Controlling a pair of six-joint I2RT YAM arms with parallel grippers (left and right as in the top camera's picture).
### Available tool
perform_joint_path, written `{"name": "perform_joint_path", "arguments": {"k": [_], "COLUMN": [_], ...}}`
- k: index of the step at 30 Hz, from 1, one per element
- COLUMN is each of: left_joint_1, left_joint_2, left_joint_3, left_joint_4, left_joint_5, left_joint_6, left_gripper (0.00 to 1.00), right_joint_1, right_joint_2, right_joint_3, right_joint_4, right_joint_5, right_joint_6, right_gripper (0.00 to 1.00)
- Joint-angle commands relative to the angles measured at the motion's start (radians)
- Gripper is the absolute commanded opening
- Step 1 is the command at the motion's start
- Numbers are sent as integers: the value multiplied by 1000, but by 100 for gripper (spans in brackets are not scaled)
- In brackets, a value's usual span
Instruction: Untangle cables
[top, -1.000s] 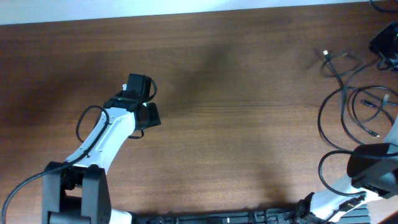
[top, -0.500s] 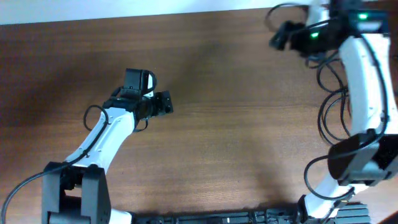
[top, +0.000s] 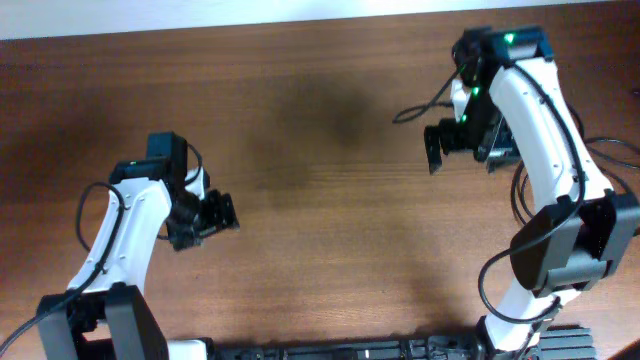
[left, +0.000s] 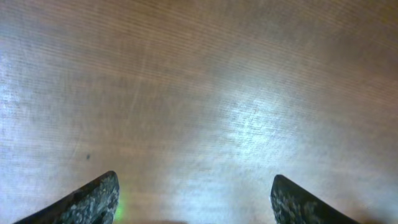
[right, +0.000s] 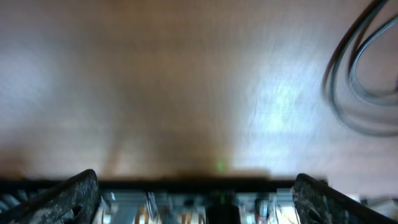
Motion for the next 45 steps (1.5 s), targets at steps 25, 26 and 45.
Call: {"name": "perform_joint_path", "arguments": {"k": [25,26,45], "left_joint_1": [-158,-158,-158], "left_joint_2": [-919,-919,-919], "left_joint_3": [-231,-231,-231], "left_joint_4": [207,208,208], "left_joint_5": [-181,-181,-181], "left_joint_6": [76,76,76], "left_gripper": [99,99,99], "right_joint_1": [8,7,8], "right_joint_2": [-626,-627,-1385], "right_joint_3": [-676,-676,-769], "right_joint_4": [674,674,710], "right_joint_5": [80,80,107], "right_joint_6": [-26,-26,-68], "right_gripper": [99,99,99]}}
